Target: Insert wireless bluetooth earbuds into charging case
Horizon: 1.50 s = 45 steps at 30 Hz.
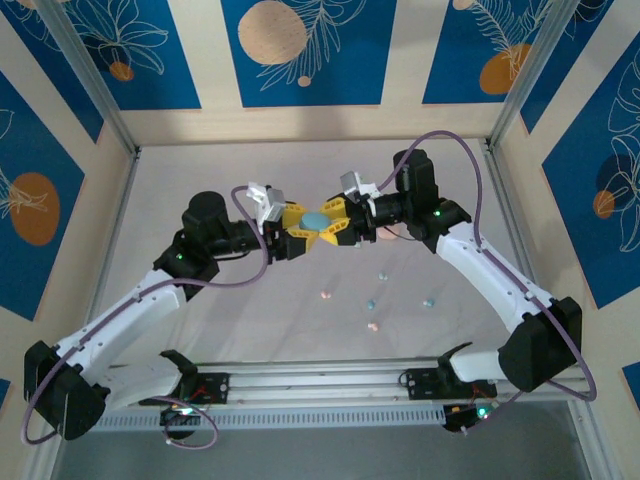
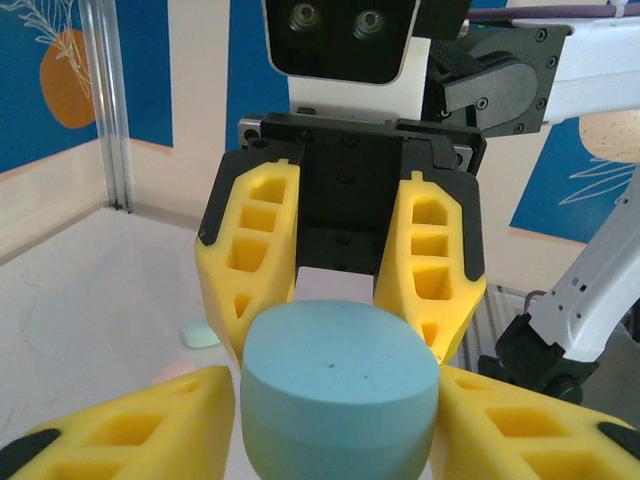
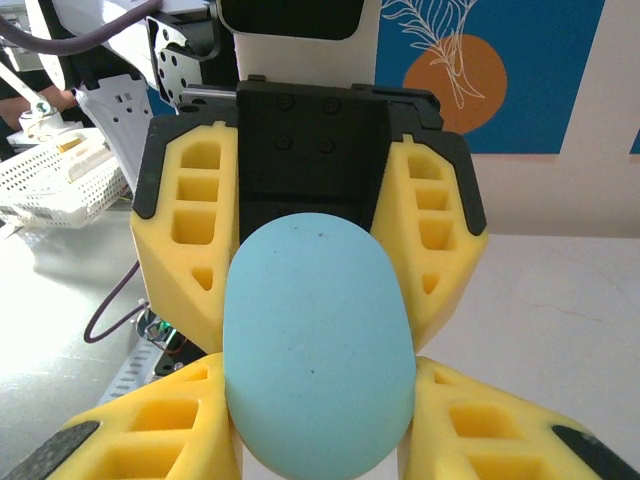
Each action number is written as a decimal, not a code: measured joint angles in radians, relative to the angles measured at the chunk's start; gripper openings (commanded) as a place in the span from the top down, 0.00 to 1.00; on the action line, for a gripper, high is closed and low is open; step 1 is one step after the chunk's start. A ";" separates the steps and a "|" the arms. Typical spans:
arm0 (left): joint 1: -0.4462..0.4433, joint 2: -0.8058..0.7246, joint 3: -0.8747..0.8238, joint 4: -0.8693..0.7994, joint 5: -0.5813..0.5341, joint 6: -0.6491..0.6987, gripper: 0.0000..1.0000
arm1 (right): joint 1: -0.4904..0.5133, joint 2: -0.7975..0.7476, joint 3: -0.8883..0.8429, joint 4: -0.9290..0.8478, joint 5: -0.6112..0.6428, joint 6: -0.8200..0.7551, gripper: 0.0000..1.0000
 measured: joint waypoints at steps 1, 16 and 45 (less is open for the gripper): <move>0.000 0.002 0.001 0.000 0.003 0.000 0.55 | 0.000 0.000 0.000 0.000 0.002 0.000 0.64; 0.000 0.007 0.029 -0.076 0.021 0.062 0.49 | 0.000 0.000 0.000 0.006 0.000 0.005 0.64; 0.000 0.005 0.028 -0.042 0.018 0.103 0.78 | -0.026 0.017 0.075 -0.053 -0.014 0.168 0.43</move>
